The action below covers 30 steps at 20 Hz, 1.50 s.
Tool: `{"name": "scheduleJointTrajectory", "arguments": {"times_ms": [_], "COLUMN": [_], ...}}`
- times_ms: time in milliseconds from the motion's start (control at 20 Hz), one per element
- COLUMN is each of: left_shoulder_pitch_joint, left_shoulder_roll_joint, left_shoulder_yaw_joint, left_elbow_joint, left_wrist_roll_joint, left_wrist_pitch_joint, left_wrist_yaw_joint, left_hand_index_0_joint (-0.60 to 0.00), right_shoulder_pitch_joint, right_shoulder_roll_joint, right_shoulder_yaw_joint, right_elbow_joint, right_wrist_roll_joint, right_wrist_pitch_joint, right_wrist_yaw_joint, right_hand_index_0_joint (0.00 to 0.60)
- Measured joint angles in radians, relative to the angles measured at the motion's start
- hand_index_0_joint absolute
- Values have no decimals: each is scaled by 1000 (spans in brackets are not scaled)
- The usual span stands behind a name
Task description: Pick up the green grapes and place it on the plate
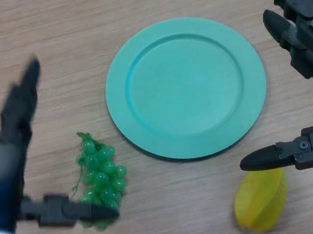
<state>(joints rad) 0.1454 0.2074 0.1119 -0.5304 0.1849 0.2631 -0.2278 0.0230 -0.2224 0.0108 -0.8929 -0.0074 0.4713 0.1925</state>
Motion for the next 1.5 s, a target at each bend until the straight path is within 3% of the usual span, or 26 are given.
{"name": "scheduleJointTrajectory", "arguments": {"times_ms": [250, 700, 750, 900, 950, 1000, 1300, 1500], "left_shoulder_pitch_joint": [-1, -57, -69, -86, -89, -99, -107, -73], "left_shoulder_roll_joint": [-11, -11, -12, -19, -19, -21, -23, -18], "left_shoulder_yaw_joint": [-31, -96, -104, -107, -110, -113, -145, -140], "left_elbow_joint": [207, 536, 578, 638, 664, 700, 712, 609], "left_wrist_roll_joint": [59, 28, 22, -7, -9, -14, 21, 21], "left_wrist_pitch_joint": [-173, -415, -467, -505, -510, -557, -602, -504], "left_wrist_yaw_joint": [96, 224, 250, 266, 280, 318, 360, 356], "left_hand_index_0_joint": [0, 0, -50, -450, -550, -600, -600, -600], "right_shoulder_pitch_joint": [4, 23, 22, 22, 22, 22, 25, 26], "right_shoulder_roll_joint": [1, 1, 1, 1, 1, 1, 1, 1], "right_shoulder_yaw_joint": [18, 10, 11, 10, 10, 10, 10, 12], "right_elbow_joint": [0, -25, -25, -25, -26, -27, -59, -65], "right_wrist_roll_joint": [1, 10, 10, 10, 10, 10, 48, 49], "right_wrist_pitch_joint": [0, 19, 19, 19, 19, 22, 52, 69], "right_wrist_yaw_joint": [0, 0, 0, 0, 0, 0, 0, 0], "right_hand_index_0_joint": [0, 0, 0, 0, 0, 0, 0, 0]}}
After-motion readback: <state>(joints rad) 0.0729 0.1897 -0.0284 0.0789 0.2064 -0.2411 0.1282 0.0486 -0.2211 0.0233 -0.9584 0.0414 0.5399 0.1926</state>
